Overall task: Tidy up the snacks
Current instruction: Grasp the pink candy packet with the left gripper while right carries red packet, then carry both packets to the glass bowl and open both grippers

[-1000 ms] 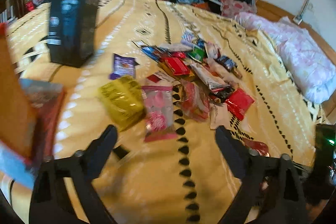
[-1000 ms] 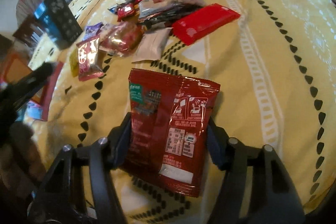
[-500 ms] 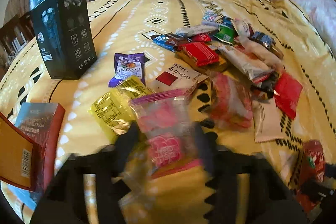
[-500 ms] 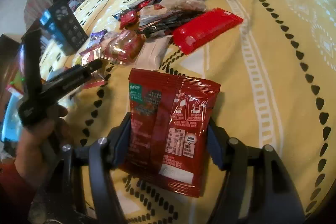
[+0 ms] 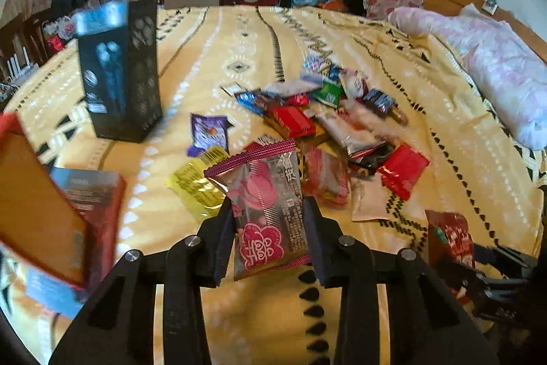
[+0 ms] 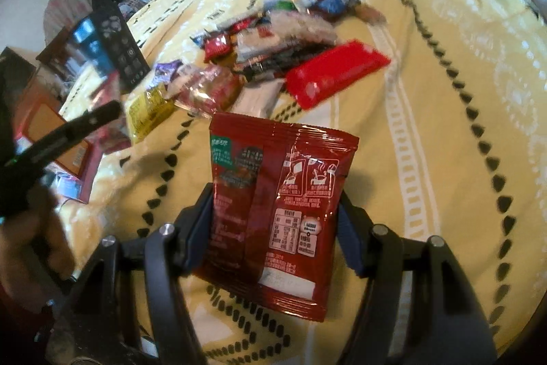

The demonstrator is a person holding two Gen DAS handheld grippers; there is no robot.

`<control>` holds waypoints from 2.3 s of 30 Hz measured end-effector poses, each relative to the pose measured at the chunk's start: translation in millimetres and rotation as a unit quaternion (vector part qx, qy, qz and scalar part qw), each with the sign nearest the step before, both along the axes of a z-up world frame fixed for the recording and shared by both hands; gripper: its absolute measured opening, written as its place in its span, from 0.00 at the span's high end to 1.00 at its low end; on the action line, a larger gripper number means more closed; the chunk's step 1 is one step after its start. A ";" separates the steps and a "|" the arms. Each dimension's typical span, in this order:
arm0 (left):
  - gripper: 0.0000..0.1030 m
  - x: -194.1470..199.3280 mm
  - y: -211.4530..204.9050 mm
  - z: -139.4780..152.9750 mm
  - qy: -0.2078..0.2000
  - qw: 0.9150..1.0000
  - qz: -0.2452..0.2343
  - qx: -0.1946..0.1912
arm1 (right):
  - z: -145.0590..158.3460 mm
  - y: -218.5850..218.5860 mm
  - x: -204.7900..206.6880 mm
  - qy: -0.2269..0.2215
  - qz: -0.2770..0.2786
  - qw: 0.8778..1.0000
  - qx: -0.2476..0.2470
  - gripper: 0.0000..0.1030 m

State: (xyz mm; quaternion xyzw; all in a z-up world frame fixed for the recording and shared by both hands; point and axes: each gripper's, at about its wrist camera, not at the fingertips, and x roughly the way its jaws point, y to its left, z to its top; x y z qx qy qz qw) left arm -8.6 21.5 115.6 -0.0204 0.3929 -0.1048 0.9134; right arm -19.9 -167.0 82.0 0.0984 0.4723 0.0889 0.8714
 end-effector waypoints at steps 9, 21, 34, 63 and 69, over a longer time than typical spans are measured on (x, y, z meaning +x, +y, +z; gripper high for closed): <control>0.62 -30.5 42.7 68.4 -0.054 0.998 0.033 0.001 | 55.8 29.5 -2.1 -0.064 0.032 0.997 -0.028 0.37; 0.62 -56.6 145.1 131.2 -0.110 0.985 0.135 0.004 | 144.9 117.8 21.7 -0.160 0.116 0.980 -0.025 0.37; 0.62 -88.9 257.2 162.9 -0.135 0.963 0.233 0.007 | 201.3 240.3 39.4 -0.199 0.228 0.953 0.015 0.37; 0.62 -120.4 458.4 110.5 -0.030 0.921 0.385 -0.043 | 177.3 489.6 26.4 -0.085 0.430 0.899 0.018 0.36; 0.62 -108.3 475.1 74.8 0.028 0.924 0.380 -0.046 | 149.3 525.8 34.2 -0.044 0.436 0.899 -0.021 0.36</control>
